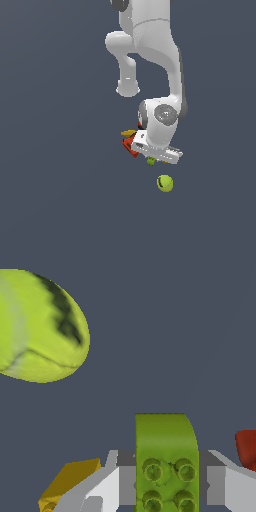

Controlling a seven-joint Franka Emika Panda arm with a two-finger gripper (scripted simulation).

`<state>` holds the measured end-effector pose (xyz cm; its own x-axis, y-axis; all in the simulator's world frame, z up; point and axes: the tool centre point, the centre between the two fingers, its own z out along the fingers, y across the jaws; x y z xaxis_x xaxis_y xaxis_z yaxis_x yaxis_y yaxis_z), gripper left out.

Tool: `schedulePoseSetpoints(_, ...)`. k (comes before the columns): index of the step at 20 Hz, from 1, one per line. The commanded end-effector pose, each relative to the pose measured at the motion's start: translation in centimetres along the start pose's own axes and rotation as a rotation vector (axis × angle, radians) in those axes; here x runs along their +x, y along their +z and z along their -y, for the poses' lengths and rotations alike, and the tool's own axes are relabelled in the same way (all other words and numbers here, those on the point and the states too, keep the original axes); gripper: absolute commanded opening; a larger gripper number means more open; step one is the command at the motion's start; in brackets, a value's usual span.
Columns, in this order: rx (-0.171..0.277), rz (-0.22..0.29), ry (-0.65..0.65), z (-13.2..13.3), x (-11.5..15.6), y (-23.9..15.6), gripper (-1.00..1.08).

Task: Pick up a designated object from a clutter of objects.

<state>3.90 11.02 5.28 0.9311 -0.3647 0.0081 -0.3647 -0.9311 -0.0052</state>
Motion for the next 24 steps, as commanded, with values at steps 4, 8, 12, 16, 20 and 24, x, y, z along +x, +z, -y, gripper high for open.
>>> schedulePoseSetpoints(4,0.0,0.0,0.0,-0.7,1.5,-4.3,-1.0)
schedulePoseSetpoints(8,-0.001,0.001,0.001,-1.4,2.9,-8.4,-1.0)
schedulePoseSetpoints(12,-0.002,0.002,0.0,-2.1,4.4,-12.7,-1.0)
schedulePoseSetpoints(16,-0.003,0.004,0.0,-2.8,5.9,-16.8,-1.0)
schedulePoseSetpoints(20,-0.004,0.005,0.0,-3.3,7.4,-20.8,-1.0)
schedulePoseSetpoints(24,-0.005,0.006,-0.001,-3.8,8.8,-24.3,-1.0)
